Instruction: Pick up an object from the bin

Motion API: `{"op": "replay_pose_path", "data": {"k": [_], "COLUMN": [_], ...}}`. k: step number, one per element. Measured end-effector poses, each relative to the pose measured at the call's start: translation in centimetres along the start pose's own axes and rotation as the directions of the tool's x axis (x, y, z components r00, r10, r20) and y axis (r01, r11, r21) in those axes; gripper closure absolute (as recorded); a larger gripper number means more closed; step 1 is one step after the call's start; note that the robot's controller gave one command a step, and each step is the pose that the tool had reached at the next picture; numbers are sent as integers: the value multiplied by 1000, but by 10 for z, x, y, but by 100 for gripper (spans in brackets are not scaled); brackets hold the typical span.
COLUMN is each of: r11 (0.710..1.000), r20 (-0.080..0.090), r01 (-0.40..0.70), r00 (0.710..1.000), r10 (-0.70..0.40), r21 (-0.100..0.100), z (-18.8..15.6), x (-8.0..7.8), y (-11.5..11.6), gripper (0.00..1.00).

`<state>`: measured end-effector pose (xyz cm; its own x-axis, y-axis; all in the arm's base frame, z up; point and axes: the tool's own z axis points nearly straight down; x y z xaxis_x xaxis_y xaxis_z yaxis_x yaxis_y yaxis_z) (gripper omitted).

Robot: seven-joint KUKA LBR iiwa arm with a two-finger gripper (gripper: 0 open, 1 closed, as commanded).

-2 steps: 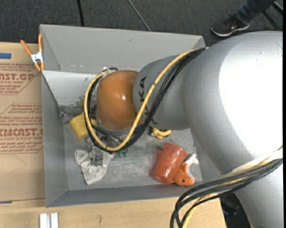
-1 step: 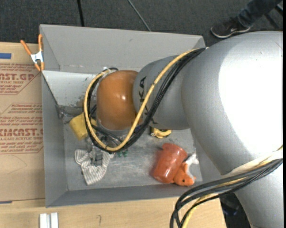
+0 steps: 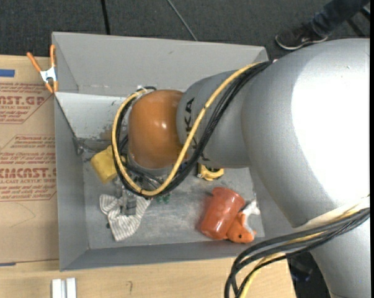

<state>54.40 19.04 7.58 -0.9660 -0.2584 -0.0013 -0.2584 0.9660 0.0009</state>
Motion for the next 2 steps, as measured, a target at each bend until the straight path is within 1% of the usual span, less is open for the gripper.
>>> {"op": "replay_pose_path", "data": {"k": [1, 2], "r11": [1000, 999], "r20": [0, 4], "r01": [5, 44], "r00": [1000, 999], "r10": [-5, -44], "r21": [0, 0], "z": [1, -139], "x": [-12, -28], "y": [-3, -5], "gripper": [100, 100]}}
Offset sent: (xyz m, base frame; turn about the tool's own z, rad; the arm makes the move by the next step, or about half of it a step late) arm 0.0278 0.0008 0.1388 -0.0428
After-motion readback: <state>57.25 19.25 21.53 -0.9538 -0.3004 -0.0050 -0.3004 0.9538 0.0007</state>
